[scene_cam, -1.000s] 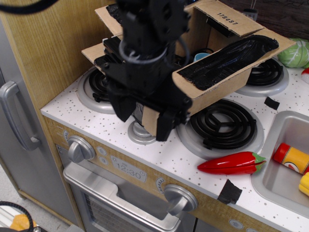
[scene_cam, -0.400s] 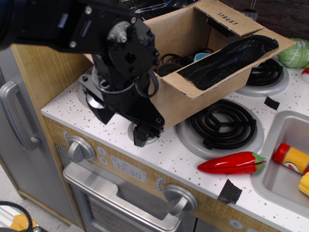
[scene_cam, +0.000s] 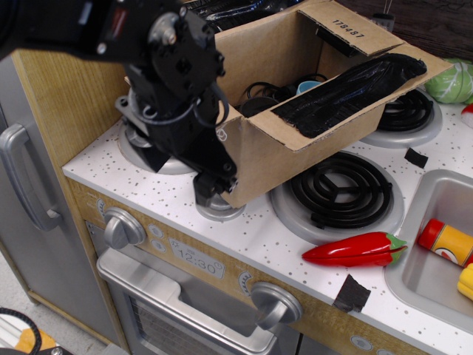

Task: Close small4fbox flaps

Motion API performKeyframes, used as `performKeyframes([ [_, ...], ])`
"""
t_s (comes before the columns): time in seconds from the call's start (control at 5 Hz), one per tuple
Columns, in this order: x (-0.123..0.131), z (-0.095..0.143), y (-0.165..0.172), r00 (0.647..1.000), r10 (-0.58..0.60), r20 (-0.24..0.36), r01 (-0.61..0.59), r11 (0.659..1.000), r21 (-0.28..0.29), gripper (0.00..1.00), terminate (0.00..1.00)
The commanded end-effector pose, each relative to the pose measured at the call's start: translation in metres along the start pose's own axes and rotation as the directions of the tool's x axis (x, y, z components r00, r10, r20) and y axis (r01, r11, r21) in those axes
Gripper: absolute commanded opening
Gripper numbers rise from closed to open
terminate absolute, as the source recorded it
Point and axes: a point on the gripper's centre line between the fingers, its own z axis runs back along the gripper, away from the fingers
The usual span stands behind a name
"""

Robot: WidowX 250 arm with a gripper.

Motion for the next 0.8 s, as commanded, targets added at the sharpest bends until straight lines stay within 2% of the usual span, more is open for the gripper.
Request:
performKeyframes([
  [0.0, 0.031, 0.025, -0.007, 0.998, -0.053, -0.015, 0.054, 0.999, 0.004, 1.0, 0.0],
  [0.2, 0.043, 0.047, -0.012, 0.994, -0.087, -0.066, 0.089, 0.995, 0.04, 1.0, 0.0],
  [0.4, 0.055, 0.061, -0.016, 0.989, -0.137, -0.057, 0.142, 0.985, 0.101, 1.0, 0.0],
  [0.6, 0.068, 0.058, -0.012, 0.981, -0.184, -0.057, 0.189, 0.977, 0.094, 1.0, 0.0],
])
